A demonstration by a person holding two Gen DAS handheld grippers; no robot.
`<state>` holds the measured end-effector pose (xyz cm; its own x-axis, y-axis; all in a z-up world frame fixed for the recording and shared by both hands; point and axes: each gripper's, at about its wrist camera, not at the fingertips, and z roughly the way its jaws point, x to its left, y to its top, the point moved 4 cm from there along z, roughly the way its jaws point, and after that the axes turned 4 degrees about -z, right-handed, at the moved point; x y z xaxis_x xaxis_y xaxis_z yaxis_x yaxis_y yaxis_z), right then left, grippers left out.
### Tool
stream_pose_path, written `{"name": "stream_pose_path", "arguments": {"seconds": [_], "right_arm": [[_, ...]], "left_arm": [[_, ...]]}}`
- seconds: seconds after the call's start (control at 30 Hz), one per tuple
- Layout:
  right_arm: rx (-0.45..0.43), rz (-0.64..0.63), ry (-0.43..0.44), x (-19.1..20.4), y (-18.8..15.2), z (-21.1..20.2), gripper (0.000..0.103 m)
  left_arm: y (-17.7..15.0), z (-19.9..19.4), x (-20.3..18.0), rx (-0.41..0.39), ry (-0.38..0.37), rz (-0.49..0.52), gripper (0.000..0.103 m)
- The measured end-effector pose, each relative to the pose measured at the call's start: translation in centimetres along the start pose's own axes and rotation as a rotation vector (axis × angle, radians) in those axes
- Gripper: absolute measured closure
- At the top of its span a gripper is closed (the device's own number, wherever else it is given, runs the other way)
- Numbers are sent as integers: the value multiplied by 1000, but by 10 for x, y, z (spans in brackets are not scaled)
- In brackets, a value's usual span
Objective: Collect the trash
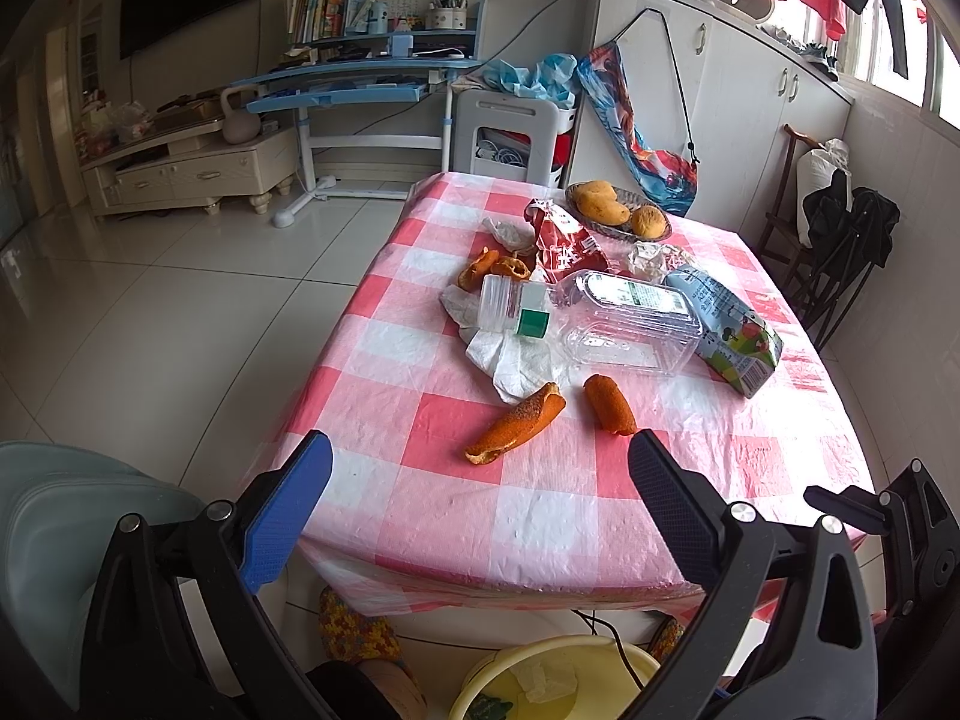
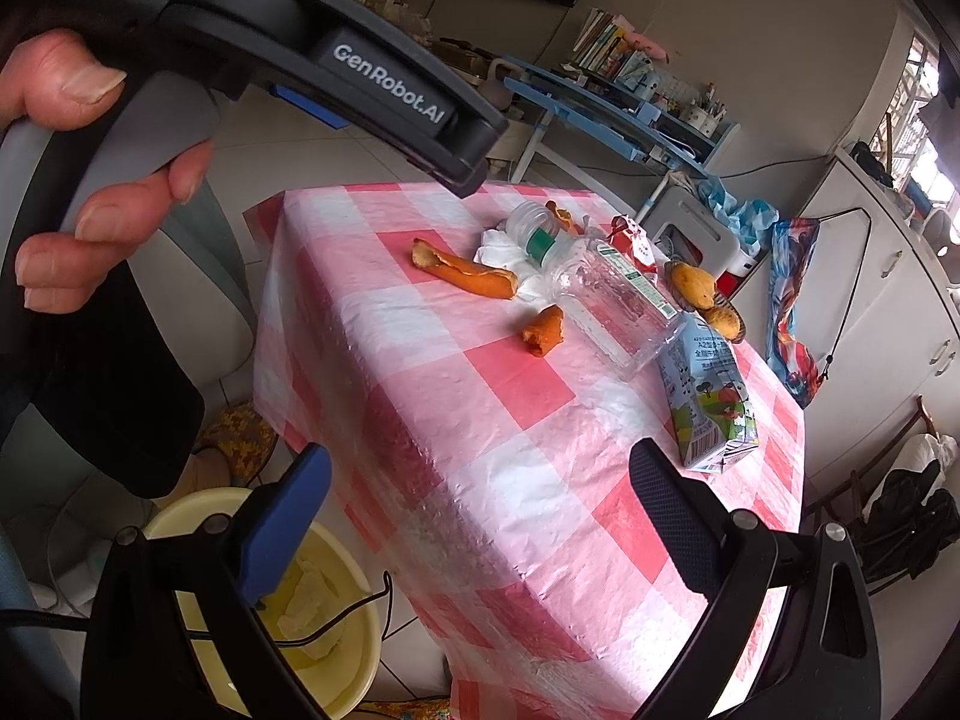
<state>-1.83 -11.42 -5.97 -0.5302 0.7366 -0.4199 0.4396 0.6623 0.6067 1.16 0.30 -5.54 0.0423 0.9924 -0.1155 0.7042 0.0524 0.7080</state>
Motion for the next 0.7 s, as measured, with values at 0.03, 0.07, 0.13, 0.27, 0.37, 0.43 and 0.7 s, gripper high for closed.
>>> {"name": "stream_pose_path", "arguments": {"seconds": [0.03,0.07,0.13,0.27,0.37,0.43,0.7], "right_arm": [[0,0,0,0,0,0,8],[0,0,0,0,0,0,8],[0,-1,0,0,0,0,8],[1,-2,0,0,0,0,8],[1,-4,0,1,0,0,8],[0,-5,-1,1,1,0,8],[0,-6,0,3,1,1,8]], "left_arm": [[0,0,0,0,0,0,8],[0,0,0,0,0,0,8],[0,0,0,0,0,0,8],[0,0,0,0,0,0,8],[0,0,0,0,-1,-1,8],[0,0,0,1,-1,0,8],[0,0,0,0,0,-2,8]]}}
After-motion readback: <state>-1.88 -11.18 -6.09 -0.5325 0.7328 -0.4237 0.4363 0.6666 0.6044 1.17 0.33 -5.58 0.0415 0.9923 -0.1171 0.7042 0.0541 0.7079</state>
